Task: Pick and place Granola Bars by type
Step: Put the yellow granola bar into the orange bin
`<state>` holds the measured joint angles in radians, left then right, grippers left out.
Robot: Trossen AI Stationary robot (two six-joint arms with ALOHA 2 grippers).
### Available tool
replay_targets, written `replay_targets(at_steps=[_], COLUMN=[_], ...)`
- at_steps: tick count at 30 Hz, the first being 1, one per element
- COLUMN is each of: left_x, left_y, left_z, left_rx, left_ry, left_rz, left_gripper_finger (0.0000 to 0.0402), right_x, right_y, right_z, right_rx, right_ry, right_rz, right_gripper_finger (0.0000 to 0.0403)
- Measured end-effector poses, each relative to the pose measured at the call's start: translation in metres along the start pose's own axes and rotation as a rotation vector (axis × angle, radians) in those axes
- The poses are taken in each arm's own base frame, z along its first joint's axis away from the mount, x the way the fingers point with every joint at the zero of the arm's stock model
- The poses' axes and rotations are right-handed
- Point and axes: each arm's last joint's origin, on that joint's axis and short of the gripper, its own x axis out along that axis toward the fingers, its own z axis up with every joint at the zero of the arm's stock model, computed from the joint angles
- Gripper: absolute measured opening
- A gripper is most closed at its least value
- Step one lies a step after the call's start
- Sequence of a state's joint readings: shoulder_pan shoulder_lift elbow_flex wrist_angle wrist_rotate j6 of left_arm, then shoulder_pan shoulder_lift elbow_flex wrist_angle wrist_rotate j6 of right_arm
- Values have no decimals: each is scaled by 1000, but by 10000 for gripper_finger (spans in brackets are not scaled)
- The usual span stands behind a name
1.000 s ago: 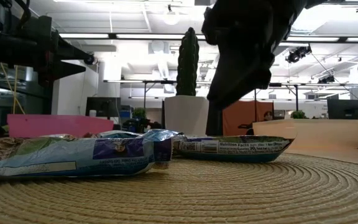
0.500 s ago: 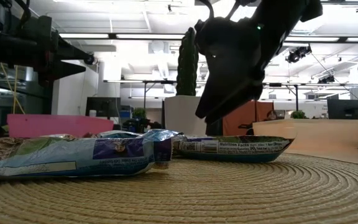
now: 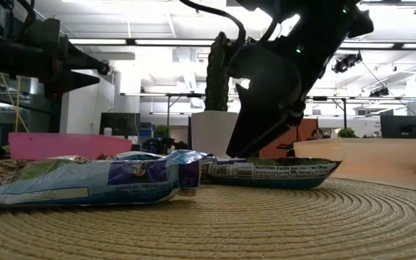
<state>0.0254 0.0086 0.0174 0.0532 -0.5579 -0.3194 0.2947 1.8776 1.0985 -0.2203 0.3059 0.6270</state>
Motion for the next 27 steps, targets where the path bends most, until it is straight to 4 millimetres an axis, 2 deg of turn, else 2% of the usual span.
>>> replay_targets(at_steps=[27], left_x=[0], left_y=[0], left_z=[0], left_rx=[0], left_ry=[0], left_rz=[-1], left_gripper_finger=[245], right_x=[20], right_y=[2], right_z=[-8], right_rx=[-23], right_ry=[17], right_rz=[17], right_gripper_finger=[205])
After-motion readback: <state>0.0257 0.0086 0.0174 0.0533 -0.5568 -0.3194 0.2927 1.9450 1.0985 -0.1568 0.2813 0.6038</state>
